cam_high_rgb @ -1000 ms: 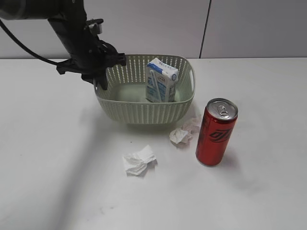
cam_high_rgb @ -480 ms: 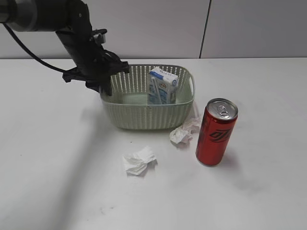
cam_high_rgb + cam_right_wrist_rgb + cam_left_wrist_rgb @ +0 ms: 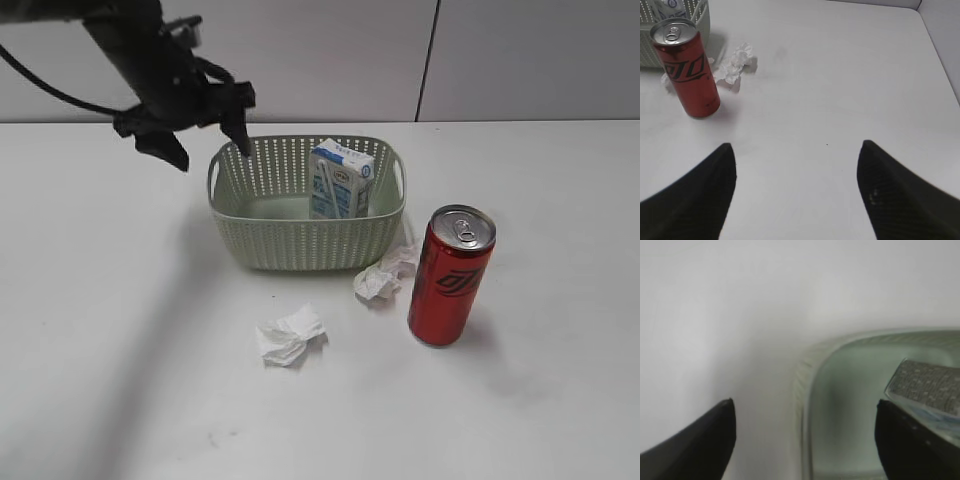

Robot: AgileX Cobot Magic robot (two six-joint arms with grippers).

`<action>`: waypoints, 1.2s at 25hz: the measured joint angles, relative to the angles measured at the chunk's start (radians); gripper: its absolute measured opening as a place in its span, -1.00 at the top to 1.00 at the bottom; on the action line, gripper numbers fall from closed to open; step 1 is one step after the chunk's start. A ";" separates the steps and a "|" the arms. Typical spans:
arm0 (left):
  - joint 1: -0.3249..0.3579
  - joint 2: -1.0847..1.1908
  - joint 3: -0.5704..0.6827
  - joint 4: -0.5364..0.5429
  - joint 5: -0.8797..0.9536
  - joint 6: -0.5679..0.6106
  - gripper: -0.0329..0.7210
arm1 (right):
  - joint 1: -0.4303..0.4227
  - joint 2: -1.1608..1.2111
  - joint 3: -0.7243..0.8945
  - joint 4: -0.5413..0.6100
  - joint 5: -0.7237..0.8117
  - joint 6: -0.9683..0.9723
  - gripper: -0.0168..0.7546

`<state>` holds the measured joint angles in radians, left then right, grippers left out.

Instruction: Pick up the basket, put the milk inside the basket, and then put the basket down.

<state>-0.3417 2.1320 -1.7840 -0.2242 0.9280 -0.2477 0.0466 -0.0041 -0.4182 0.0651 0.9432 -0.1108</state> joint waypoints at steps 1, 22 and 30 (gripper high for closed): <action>0.017 -0.020 -0.013 -0.002 0.016 0.015 -0.86 | 0.000 0.000 0.000 0.000 0.000 0.000 -0.58; 0.259 -0.325 0.127 0.163 0.285 0.270 -0.72 | 0.000 0.000 0.000 0.000 0.000 0.000 -0.58; 0.261 -0.564 0.473 0.172 0.264 0.282 -0.67 | 0.000 0.000 0.000 0.000 0.000 0.000 -0.57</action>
<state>-0.0803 1.5679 -1.3111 -0.0518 1.1925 0.0341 0.0466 -0.0041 -0.4182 0.0651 0.9432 -0.1108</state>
